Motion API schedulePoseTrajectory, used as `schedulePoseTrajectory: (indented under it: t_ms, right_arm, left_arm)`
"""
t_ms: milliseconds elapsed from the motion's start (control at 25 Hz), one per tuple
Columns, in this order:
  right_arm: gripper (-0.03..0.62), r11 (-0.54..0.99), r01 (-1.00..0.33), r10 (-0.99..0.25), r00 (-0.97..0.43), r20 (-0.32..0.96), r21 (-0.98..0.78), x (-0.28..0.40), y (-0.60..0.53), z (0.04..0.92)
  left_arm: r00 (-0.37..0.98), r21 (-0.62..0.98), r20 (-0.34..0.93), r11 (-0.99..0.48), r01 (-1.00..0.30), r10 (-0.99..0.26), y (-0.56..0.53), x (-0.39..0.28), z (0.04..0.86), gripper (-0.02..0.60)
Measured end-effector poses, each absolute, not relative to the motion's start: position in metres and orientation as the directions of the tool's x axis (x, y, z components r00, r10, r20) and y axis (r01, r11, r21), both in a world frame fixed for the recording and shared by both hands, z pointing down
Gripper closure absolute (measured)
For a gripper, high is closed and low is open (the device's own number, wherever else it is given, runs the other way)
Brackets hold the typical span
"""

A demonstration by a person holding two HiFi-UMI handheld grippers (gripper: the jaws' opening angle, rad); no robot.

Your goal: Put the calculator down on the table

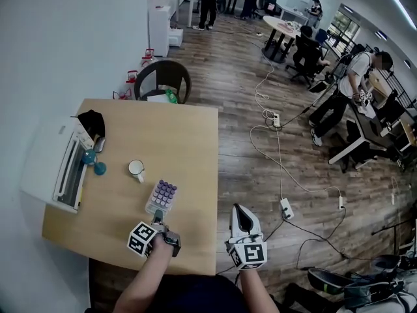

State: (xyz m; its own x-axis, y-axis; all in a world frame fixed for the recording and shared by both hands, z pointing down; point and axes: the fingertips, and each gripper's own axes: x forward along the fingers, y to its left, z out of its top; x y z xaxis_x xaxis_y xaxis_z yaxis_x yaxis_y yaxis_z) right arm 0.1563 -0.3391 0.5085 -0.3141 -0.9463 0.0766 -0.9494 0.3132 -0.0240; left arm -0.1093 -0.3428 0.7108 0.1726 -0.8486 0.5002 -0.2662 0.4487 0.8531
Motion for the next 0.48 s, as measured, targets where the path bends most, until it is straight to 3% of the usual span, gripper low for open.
schedulePoseTrajectory:
  t_ms: [160,480]
  right_arm:
    - [0.582,0.316,-0.948,-0.945,-0.317,0.086,-0.02,0.156,-0.34,0.51]
    - [0.582,0.332,-0.943,-0.939,-0.331,0.096,-0.009,0.152,-0.343,0.51]
  left_arm:
    - [0.15,0.854,0.519,0.504,-0.127,-0.842,-0.337,-0.106,0.731,0.495]
    - [0.119,0.876,0.481,0.481,-0.029,-0.869,-0.347,-0.1,0.741,0.495]
